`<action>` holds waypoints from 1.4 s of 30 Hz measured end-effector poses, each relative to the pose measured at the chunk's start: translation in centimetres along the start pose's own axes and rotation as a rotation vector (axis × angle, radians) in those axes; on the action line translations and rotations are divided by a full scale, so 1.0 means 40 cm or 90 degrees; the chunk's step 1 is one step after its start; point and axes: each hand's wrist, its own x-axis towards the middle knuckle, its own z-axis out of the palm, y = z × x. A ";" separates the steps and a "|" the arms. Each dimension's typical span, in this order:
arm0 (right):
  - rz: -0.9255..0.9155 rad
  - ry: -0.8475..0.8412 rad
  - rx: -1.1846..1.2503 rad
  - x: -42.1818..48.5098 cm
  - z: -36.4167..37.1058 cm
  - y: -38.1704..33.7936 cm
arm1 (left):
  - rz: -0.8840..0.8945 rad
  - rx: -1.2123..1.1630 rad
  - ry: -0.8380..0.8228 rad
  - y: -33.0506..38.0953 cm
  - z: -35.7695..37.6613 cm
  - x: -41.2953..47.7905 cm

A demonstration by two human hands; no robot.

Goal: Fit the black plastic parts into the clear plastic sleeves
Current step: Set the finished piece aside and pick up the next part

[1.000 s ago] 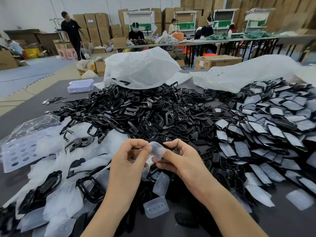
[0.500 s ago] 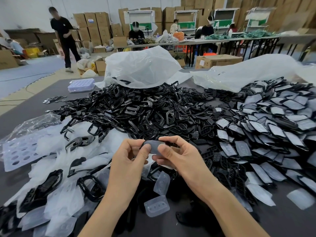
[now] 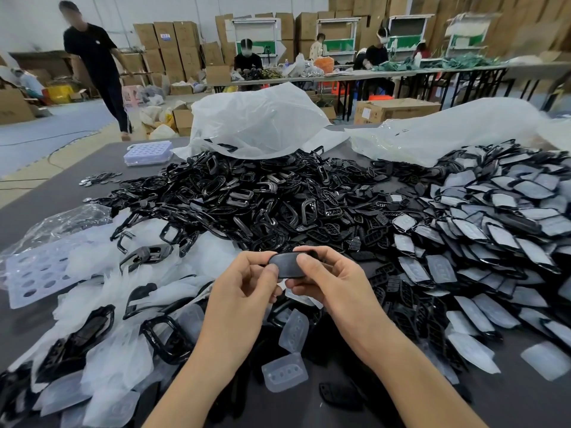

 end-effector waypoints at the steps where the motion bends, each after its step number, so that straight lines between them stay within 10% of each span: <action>1: 0.011 -0.003 0.009 0.001 0.000 -0.001 | 0.005 0.002 0.001 0.000 0.002 -0.001; 23: 0.067 -0.081 -0.049 -0.002 -0.010 -0.002 | 0.211 0.255 -0.052 -0.018 0.003 -0.016; 42: 0.029 0.097 0.042 0.015 -0.017 0.002 | 0.317 0.445 -0.186 -0.008 0.028 -0.057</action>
